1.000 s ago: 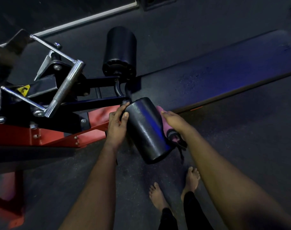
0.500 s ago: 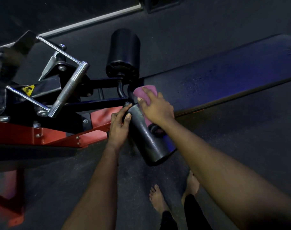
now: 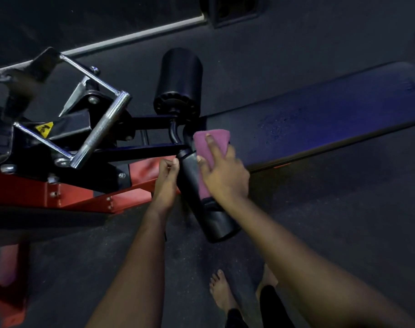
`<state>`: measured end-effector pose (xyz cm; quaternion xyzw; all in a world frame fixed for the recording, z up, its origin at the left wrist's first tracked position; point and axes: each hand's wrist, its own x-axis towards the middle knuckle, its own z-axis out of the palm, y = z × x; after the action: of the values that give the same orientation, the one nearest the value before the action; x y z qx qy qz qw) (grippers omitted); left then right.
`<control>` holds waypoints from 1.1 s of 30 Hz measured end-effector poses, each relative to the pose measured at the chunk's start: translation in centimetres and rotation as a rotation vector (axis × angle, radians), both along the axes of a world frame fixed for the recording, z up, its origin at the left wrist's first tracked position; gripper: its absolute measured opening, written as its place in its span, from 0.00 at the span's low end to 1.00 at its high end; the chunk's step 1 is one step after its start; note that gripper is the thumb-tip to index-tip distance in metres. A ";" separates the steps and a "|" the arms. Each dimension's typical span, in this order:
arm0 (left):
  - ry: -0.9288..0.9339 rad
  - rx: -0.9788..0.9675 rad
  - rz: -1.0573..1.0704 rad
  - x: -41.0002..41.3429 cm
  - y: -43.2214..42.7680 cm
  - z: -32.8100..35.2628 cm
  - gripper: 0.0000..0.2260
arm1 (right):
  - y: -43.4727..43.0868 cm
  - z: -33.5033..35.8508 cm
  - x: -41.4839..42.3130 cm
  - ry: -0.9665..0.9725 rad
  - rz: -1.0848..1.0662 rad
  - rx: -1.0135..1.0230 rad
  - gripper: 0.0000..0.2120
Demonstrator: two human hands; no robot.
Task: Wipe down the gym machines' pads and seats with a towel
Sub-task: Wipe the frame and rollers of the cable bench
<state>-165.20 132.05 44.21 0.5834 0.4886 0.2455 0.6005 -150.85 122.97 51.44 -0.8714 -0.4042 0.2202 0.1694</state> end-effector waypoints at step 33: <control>0.130 0.061 0.016 0.4 -1.4 1.1 0.17 | -4.5 -1.5 0.4 0.196 -0.236 -0.068 0.29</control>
<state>-164.81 130.69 45.35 0.6122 0.5234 0.2268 0.5475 -150.47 118.49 49.98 -0.8925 -0.2729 0.2963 0.2030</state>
